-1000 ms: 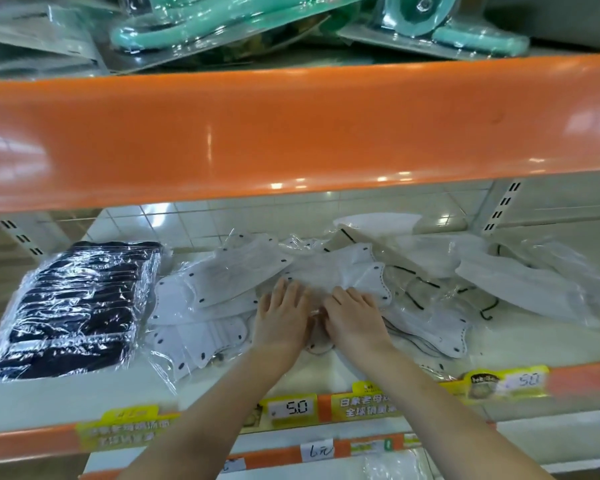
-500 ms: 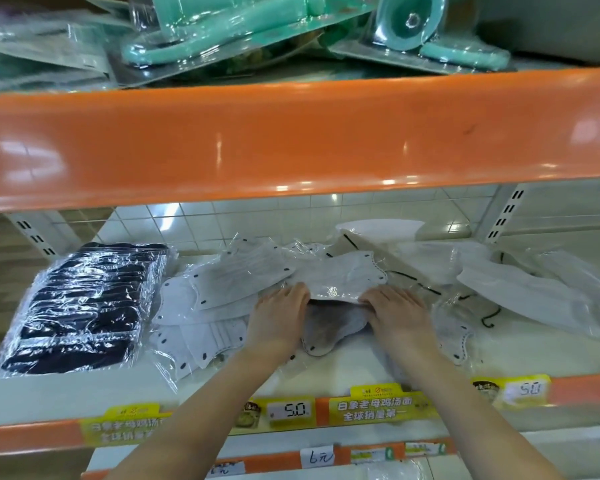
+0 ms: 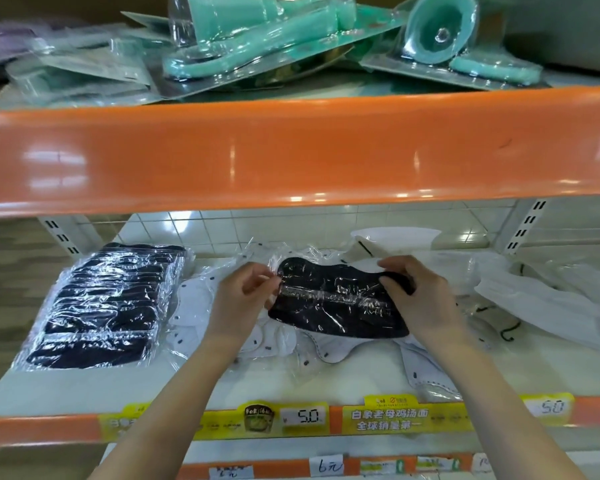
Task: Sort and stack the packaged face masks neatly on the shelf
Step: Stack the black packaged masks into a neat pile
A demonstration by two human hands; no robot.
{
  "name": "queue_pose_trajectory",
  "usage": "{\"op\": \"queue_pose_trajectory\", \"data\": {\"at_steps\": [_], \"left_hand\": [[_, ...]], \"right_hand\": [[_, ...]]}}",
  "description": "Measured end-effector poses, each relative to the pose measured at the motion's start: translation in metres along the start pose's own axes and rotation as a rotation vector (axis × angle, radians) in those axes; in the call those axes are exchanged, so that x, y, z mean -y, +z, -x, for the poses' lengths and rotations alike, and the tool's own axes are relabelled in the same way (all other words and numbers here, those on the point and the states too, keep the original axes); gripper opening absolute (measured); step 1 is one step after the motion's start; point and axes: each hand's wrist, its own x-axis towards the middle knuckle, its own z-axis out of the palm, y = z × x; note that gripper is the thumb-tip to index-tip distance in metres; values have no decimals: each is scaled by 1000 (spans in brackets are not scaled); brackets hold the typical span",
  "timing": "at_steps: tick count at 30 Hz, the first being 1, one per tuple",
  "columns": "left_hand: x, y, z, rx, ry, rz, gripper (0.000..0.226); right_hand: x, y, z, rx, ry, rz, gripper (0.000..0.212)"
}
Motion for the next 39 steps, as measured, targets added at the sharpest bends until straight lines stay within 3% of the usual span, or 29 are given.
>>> {"op": "queue_pose_trajectory", "data": {"at_steps": [4, 7, 9, 12, 15, 17, 19, 22, 25, 27, 29, 32, 39], "left_hand": [[14, -14, 4, -115, -111, 27, 19], [26, -30, 4, -159, -277, 140, 16], [32, -43, 5, -187, -365, 210, 14], [40, -64, 10, -172, -403, 232, 10], [48, -83, 12, -185, -404, 217, 11], [54, -95, 12, -206, -332, 62, 11], [63, -104, 15, -214, -161, -285, 21], [72, -116, 25, -113, 283, -733, 38], [80, -126, 32, 69, 630, -972, 52], [85, -133, 35, 95, 715, -989, 39], [90, -145, 36, 4, 751, -972, 27], [92, -173, 32, -117, 729, -941, 31], [125, -237, 17, -199, 776, -958, 37]], "right_hand": [[-2, 26, 10, -145, -385, 349, 19], [3, 45, 25, 55, -592, 388, 37], [6, 60, 35, 194, -653, 486, 44], [6, 79, 40, 253, -672, 554, 44], [9, 91, 40, 253, -641, 539, 69], [15, 100, 42, 229, -644, 500, 73], [24, 113, 42, 187, -659, 497, 69], [40, 132, 47, 163, -635, 491, 64], [59, 149, 51, 143, -619, 478, 63], [74, 161, 53, 94, -672, 459, 49], [90, 173, 54, 30, -720, 425, 43], [114, 195, 56, -41, -782, 413, 42], [148, 266, 67, 78, -687, 468, 49]]}}
